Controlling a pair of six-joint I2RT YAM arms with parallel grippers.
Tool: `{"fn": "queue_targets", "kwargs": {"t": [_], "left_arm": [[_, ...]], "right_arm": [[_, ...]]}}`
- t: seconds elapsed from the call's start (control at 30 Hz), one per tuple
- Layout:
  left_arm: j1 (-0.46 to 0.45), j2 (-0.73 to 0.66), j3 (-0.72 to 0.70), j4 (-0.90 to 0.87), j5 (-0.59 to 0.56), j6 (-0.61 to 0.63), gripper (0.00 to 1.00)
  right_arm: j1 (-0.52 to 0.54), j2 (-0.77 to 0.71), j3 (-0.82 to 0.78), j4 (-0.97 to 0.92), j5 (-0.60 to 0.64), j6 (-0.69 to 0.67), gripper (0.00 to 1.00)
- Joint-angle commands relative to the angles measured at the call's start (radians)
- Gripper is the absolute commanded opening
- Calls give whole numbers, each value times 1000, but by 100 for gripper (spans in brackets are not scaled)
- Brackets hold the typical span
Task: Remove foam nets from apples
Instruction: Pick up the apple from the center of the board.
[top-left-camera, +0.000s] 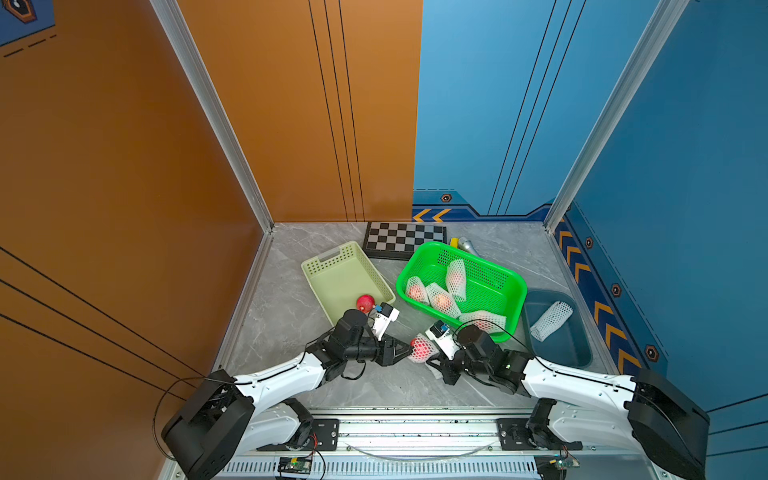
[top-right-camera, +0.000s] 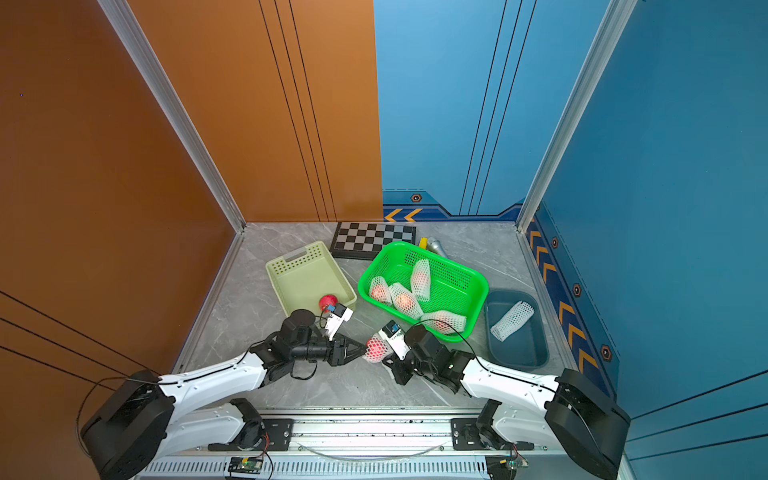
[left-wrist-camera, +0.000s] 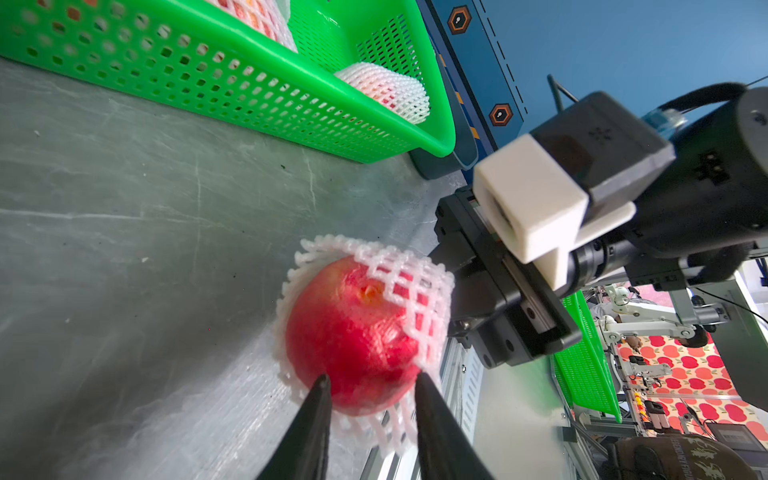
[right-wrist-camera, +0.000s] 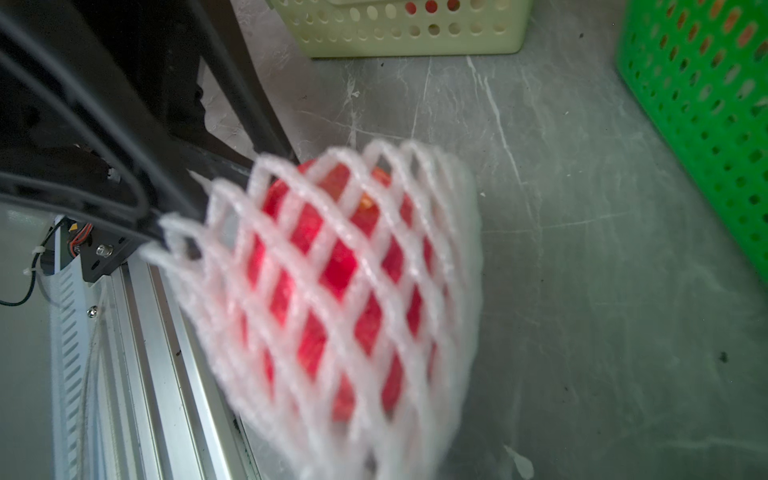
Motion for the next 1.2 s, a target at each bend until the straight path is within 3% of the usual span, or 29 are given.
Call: {"fn": "queue_targets", "kwargs": {"t": [0.0, 0.67, 1.17], "left_arm": [[-20, -7, 20, 24, 43, 0, 38], [-31, 29, 40, 31, 70, 1, 55], [-44, 39, 42, 34, 76, -1, 69]], "right_arm": [[-2, -6, -7, 36, -17, 5, 0], [8, -49, 17, 88, -106, -24, 0], [-1, -38, 38, 173, -134, -136, 0]]}}
